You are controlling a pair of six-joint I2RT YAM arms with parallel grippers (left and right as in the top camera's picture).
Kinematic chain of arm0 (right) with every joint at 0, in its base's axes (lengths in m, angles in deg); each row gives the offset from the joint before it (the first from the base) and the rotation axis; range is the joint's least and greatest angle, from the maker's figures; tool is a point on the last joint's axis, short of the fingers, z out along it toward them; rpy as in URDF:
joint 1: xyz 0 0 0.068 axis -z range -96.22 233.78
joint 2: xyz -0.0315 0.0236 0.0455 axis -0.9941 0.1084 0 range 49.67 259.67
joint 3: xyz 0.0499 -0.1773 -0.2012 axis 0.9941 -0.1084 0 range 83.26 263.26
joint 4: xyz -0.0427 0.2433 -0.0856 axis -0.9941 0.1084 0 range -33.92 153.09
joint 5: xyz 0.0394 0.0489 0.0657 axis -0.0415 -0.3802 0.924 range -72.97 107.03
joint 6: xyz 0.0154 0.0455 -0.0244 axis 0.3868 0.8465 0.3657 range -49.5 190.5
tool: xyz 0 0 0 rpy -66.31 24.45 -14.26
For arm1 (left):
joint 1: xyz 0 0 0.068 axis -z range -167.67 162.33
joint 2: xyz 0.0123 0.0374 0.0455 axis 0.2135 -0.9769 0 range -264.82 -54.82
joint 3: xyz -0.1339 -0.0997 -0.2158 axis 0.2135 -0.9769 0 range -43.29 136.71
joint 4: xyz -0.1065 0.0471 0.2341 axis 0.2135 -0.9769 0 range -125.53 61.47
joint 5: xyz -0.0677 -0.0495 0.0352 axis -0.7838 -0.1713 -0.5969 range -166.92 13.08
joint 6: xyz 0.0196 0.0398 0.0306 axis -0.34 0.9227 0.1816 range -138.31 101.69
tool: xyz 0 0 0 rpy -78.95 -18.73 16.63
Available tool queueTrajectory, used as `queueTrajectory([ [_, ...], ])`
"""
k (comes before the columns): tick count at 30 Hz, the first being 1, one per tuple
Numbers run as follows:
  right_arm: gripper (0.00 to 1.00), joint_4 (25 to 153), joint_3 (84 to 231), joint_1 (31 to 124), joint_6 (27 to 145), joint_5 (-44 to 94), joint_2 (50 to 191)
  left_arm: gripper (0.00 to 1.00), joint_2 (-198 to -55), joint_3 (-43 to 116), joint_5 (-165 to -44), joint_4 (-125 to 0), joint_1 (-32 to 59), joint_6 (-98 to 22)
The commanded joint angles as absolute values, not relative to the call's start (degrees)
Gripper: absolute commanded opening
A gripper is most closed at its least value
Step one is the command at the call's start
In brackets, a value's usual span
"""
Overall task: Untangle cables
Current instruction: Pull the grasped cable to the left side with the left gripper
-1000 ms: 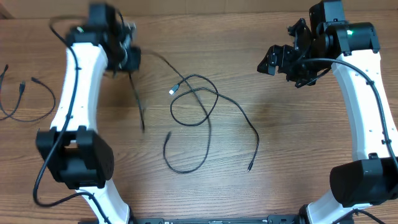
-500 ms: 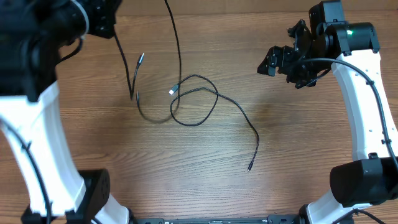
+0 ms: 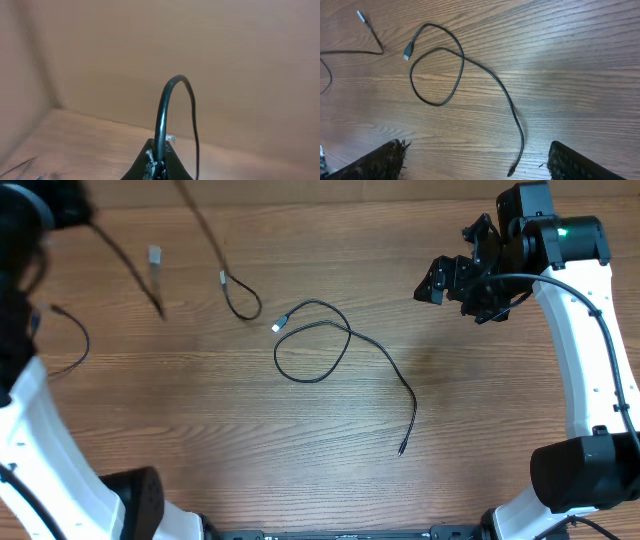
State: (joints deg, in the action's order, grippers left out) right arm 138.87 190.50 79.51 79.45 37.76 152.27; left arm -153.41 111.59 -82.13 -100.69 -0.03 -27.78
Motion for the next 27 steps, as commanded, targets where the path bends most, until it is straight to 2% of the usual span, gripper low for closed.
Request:
queueTrajectory([
  [1,0.9,138.98,190.35,79.26,78.97,37.6,152.4,0.04,-154.96,112.05,-79.49,-100.1,-8.91,-36.24],
  [5,0.9,138.96,190.35,79.26,78.97,37.63,152.4,0.04,-155.2,112.05,-79.14,-100.54,-17.1,-39.56],
  [7,0.9,138.96,190.35,79.29,78.97,37.63,152.4,0.04,-155.2,112.05,-78.61,-101.04,-23.11,-45.27],
  [11,0.9,139.11,190.35,79.26,79.02,37.65,152.4,0.04,-155.22,112.05,-78.55,-103.56,-28.97,-51.98],
  [14,0.9,139.44,190.35,79.26,79.02,37.65,152.4,0.04,-155.22,111.99,-75.47,-104.91,-31.09,-53.68],
  [19,0.9,140.75,190.35,79.26,78.97,37.6,152.4,0.04,-155.57,110.59,-67.09,-106.94,-33.36,-65.95],
  [27,0.9,141.05,190.35,79.26,78.99,37.63,152.4,0.04,-160.47,107.51,-66.24,-108.52,-35.07,-66.34],
])
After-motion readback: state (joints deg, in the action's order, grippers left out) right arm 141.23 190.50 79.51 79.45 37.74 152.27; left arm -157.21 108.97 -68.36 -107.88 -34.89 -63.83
